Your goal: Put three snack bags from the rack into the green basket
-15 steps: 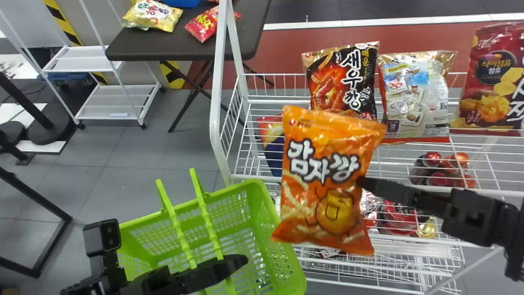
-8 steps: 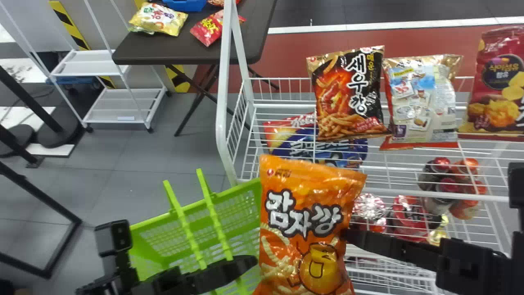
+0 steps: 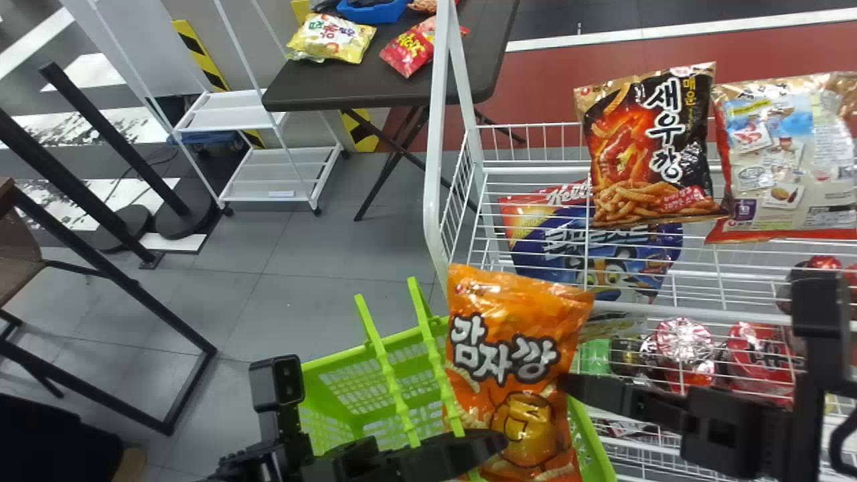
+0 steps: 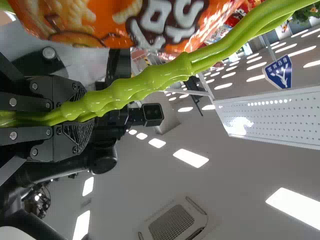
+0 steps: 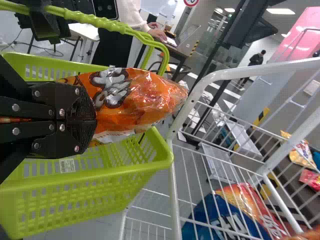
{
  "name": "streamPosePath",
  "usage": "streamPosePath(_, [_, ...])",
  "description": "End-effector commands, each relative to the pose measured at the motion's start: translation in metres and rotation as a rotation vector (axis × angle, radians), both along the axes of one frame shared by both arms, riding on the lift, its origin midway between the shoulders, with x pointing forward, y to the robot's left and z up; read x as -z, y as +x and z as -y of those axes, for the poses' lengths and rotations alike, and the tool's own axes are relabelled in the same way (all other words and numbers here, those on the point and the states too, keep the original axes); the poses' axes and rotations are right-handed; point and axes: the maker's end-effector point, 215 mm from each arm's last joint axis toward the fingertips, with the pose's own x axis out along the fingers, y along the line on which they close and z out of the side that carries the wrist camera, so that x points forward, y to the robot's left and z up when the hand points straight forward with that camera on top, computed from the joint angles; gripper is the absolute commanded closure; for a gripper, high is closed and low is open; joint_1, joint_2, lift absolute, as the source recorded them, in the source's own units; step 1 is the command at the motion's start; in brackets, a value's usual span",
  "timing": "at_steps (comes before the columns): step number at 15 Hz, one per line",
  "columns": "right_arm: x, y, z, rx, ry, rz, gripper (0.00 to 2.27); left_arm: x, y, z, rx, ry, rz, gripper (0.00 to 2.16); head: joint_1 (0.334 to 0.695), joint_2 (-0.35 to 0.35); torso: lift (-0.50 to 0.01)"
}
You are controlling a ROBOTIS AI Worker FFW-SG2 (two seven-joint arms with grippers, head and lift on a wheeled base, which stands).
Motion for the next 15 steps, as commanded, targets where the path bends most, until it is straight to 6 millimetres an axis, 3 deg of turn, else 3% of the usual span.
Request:
streamPosePath(1, [0.01, -0.005, -0.022, -0.045, -0.008, -0.014, 2.24, -0.002, -0.003, 0.004, 0.011, 0.0, 0.004, 2.15, 0.695, 0.34, 0.0])
streamPosePath(4, [0.023, -0.009, -0.047, -0.09, -0.042, -0.009, 2.24, -0.005, -0.007, 0.008, 0.022, -0.003, -0.002, 2.15, 0.695, 0.35, 0.0])
streamPosePath(7, [0.026, -0.026, -0.07, -0.145, -0.042, -0.015, 2.22, -0.006, -0.007, 0.009, 0.022, -0.003, 0.0, 2.15, 0.695, 0.35, 0.0])
streamPosePath(9, [0.029, -0.038, -0.074, -0.17, -0.043, -0.033, 2.06, -0.006, -0.007, 0.008, 0.022, 0.001, 0.001, 2.15, 0.695, 0.35, 0.0])
streamPosePath(10, [0.029, -0.045, -0.077, -0.187, -0.04, -0.039, 1.62, -0.006, -0.007, 0.008, 0.023, 0.002, 0.001, 2.15, 0.695, 0.35, 0.0])
streamPosePath(11, [0.029, -0.052, -0.079, -0.197, -0.031, -0.051, 0.64, -0.006, -0.007, 0.007, 0.022, 0.003, 0.001, 2.15, 0.695, 0.35, 0.0])
streamPosePath(12, [0.027, -0.058, -0.08, -0.206, -0.031, -0.054, 0.0, -0.006, -0.007, 0.007, 0.021, 0.004, 0.001, 2.15, 0.695, 0.35, 0.0])
streamPosePath(15, [0.02, -0.067, -0.063, -0.203, -0.03, -0.069, 0.05, -0.005, -0.006, 0.0, 0.012, 0.013, 0.0, 2.15, 0.695, 0.35, 0.0])
